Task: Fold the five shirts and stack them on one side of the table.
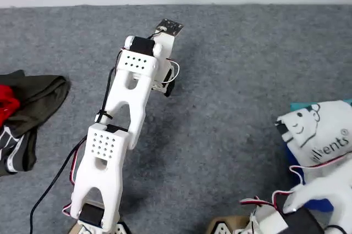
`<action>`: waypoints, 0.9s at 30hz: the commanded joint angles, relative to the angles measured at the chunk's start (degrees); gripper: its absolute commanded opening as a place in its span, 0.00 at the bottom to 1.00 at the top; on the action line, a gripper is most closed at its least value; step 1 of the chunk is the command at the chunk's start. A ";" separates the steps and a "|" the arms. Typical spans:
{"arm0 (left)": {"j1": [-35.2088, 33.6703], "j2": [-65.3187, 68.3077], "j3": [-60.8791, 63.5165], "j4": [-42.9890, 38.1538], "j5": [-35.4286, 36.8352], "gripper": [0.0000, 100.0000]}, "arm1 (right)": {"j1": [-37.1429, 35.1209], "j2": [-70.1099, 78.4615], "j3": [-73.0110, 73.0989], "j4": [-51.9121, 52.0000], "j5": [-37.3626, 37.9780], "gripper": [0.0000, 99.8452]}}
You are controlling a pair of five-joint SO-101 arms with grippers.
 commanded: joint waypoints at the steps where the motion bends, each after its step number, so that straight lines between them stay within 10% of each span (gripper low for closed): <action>1: -0.26 -0.88 -0.13 1.05 0.26 0.17 | 1.89 -0.92 -0.35 0.66 0.35 0.02; 9: -0.26 -0.88 -0.13 1.05 0.26 0.17 | 6.29 -1.71 -2.02 10.51 0.26 0.22; 17: -0.26 -0.88 -0.13 1.05 0.26 0.17 | 13.05 -15.87 -13.01 20.26 0.00 0.23; 27: -0.18 -0.88 -0.04 1.05 0.26 0.17 | -10.68 -22.29 -4.31 17.19 -9.05 0.23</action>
